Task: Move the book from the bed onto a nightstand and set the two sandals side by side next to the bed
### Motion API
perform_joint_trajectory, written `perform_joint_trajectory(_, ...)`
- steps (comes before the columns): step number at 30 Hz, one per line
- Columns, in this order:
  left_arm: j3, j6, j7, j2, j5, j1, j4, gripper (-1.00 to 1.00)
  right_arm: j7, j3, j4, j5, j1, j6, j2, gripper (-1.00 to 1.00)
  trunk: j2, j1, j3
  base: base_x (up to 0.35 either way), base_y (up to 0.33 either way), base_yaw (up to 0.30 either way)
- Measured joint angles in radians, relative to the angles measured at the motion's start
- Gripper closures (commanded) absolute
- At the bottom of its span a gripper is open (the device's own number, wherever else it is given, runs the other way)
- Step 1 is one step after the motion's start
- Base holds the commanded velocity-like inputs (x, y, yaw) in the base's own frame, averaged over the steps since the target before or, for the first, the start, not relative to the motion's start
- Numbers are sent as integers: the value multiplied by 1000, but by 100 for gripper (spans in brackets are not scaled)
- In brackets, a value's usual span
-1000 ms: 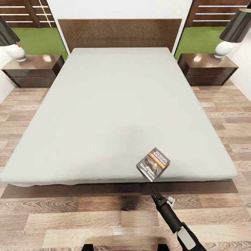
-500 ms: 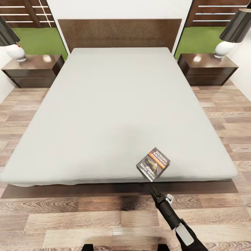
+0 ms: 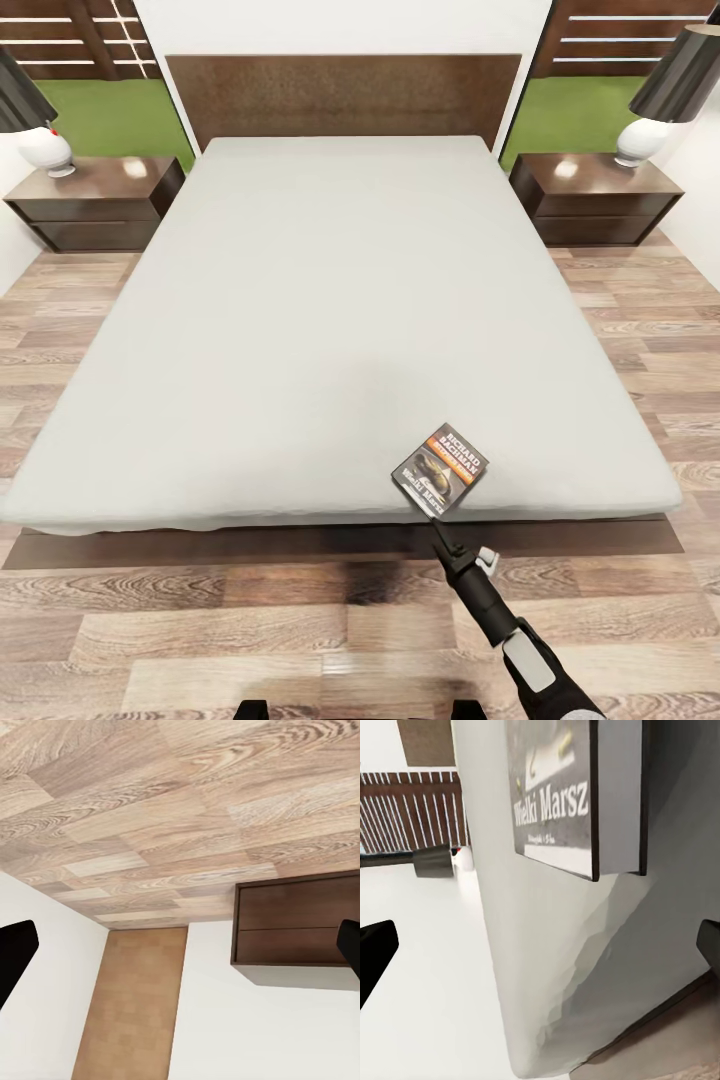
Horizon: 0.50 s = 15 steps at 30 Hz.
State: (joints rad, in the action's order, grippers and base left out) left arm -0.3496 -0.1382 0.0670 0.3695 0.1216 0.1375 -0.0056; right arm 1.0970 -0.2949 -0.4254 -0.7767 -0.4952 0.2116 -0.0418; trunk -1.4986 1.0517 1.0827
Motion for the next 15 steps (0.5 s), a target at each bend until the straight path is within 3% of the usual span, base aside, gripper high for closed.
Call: perform_joint_trajectory(15,0,-1,0,0,0,0,0,-100,1,-3,-3,-2,-8,5,6,-100,0,0,0,0,0,0)
